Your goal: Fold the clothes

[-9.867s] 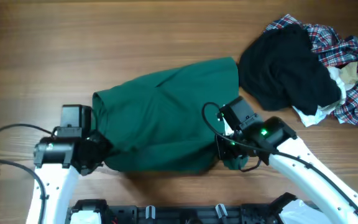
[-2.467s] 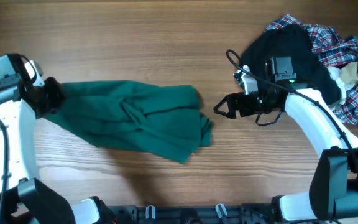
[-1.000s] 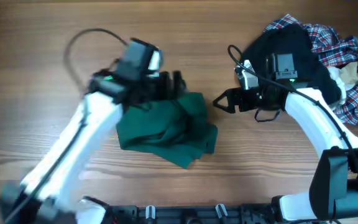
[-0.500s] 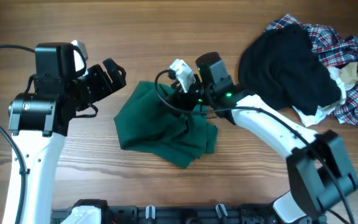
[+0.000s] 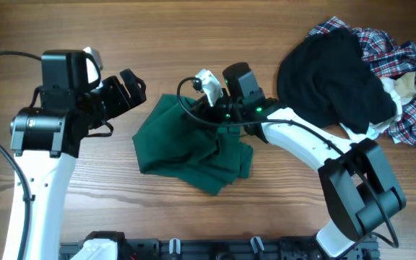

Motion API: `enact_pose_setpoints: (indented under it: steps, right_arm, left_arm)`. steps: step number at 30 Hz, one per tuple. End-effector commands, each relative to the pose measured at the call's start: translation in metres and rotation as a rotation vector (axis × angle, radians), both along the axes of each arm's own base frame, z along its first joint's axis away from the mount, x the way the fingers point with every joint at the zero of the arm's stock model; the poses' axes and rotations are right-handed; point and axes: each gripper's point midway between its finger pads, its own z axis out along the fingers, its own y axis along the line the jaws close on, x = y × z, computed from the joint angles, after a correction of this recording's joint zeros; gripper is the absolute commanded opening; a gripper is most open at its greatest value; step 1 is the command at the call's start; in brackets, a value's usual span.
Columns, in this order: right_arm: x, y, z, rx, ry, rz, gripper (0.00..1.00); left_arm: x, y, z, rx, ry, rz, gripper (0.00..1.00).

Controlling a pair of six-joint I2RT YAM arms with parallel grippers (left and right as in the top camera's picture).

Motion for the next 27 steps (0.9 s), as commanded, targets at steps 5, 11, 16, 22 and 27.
enact_pose_setpoints:
  steps: [5, 11, 16, 22, 27]
  right_arm:
    - [-0.027, 0.023, -0.006, 0.005, 0.057, 0.084, 0.36]
    - [-0.03, 0.005, 0.018, -0.001, 0.139, -0.011, 0.04]
    - [-0.043, -0.058, 0.06, -0.017, 0.357, -0.274, 0.04]
    - [-0.063, -0.132, 0.021, -0.258, 0.548, -0.49, 0.04]
    - [-0.082, -0.162, -0.019, -0.416, 0.59, -0.565, 0.04]
  left_arm:
    - [-0.001, 0.004, -0.003, 0.021, 0.012, -0.001, 1.0]
    - [-0.005, 0.008, -0.006, 0.037, 0.033, 0.01, 1.0]
    - [-0.005, 0.008, -0.006, 0.037, 0.032, 0.009, 1.0]
    - [-0.005, 0.009, -0.007, 0.044, 0.033, 0.013, 1.0]
    - [-0.005, 0.009, -0.007, 0.043, 0.033, 0.013, 1.0]
